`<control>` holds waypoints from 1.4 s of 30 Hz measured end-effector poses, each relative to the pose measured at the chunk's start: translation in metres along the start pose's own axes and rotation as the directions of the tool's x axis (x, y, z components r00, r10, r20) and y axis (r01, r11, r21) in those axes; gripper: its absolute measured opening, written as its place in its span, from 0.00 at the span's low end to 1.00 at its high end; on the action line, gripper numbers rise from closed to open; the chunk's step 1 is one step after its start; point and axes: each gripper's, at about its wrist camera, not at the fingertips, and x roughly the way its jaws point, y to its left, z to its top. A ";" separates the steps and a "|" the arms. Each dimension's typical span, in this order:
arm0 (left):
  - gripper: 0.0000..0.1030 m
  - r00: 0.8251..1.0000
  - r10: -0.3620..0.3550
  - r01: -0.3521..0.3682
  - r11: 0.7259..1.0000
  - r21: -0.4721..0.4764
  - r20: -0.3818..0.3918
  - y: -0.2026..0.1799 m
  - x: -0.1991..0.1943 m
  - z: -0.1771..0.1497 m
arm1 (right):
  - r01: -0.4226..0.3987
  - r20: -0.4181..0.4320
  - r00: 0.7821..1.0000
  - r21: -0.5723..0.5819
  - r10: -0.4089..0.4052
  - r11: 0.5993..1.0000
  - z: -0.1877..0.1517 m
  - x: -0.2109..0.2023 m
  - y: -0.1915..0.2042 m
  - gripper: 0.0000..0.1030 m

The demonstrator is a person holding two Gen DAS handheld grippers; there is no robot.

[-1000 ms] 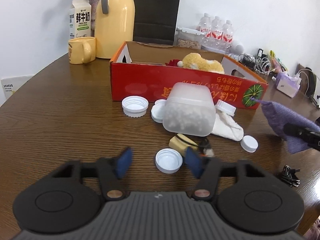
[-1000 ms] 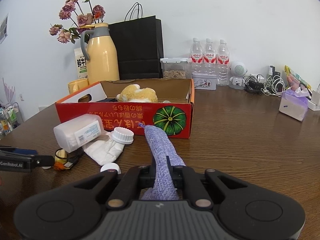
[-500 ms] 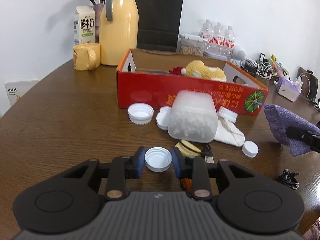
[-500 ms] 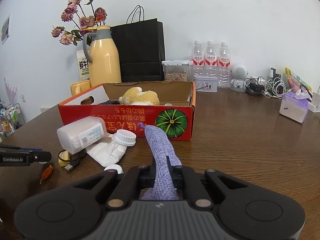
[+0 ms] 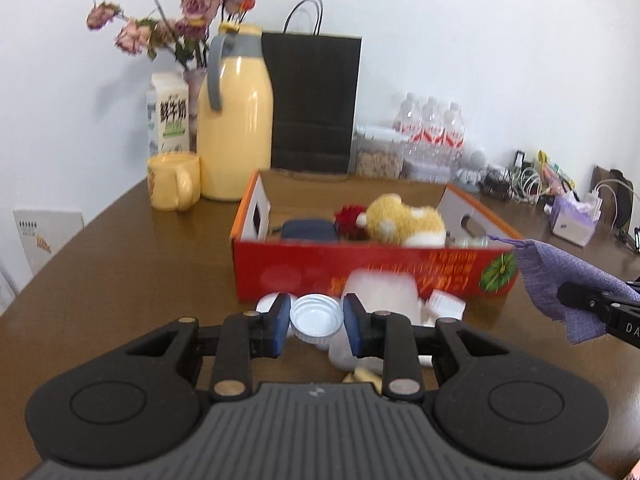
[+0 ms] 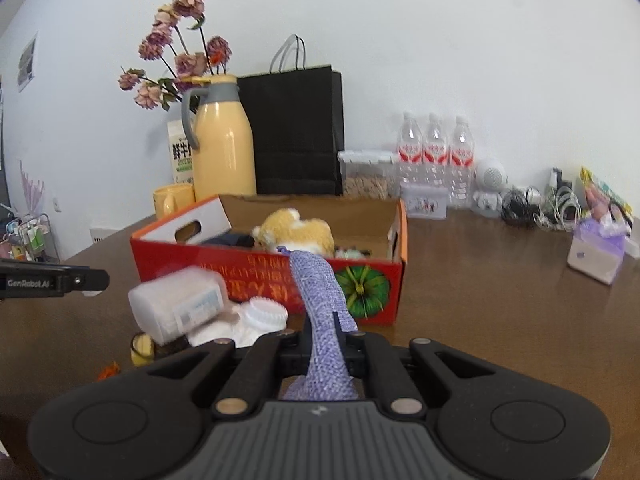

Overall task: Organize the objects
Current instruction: 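Drop the purple pouch and white cap into the box, opening both grippers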

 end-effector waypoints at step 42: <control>1.00 0.978 0.174 -0.166 0.983 -0.077 0.114 -0.019 0.129 0.077 | -0.045 0.057 0.997 0.011 0.044 0.999 0.079 0.158 -0.001 0.97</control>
